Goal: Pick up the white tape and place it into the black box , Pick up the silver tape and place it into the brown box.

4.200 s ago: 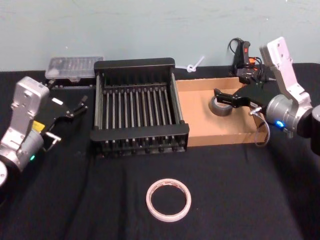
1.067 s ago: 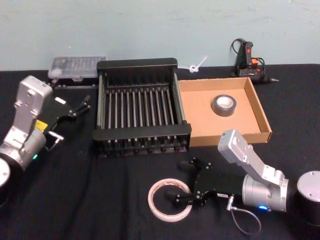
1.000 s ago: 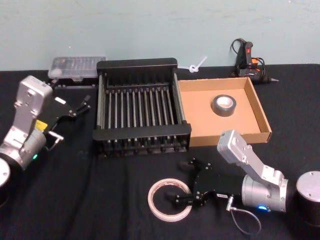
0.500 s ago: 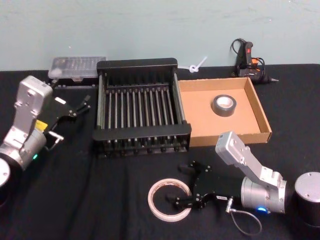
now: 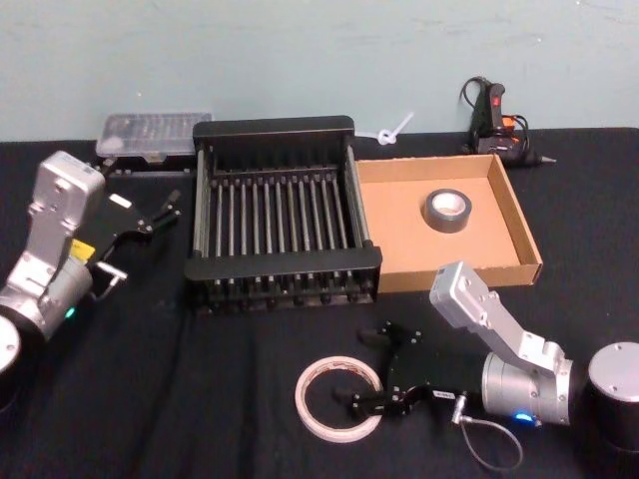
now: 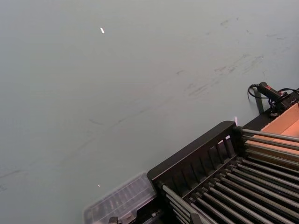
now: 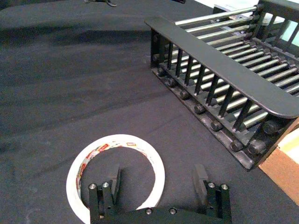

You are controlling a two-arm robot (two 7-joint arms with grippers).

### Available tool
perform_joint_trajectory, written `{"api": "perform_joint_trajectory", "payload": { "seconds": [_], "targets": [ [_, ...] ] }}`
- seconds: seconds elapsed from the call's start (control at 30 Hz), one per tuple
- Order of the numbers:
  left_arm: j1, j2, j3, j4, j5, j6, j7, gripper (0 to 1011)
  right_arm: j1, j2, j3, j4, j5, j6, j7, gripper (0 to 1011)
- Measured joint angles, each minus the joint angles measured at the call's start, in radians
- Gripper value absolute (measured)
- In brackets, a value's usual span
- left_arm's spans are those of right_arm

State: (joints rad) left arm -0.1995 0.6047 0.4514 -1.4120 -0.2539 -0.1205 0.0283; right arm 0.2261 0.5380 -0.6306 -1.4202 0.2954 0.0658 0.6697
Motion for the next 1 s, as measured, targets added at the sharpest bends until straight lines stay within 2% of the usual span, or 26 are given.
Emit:
{"api": "perform_joint_trajectory", "payload": {
  "seconds": [0.37, 0.73, 1.0],
  "targets": [
    [0.000, 0.000, 0.000, 0.000, 0.000, 0.000, 0.000, 1001, 0.015, 0.004, 0.001, -0.007, 0.011, 0.018, 0.007, 1000],
    [0.000, 0.000, 0.000, 0.000, 0.000, 0.000, 0.000, 1001, 0.033, 0.010, -0.017, -0.005, 0.009, 0.055, 0.015, 1000],
    [0.000, 0.000, 0.000, 0.000, 0.000, 0.000, 0.000, 1001, 0.037, 0.011, -0.023, -0.004, 0.008, 0.062, 0.015, 1000]
  ]
}}
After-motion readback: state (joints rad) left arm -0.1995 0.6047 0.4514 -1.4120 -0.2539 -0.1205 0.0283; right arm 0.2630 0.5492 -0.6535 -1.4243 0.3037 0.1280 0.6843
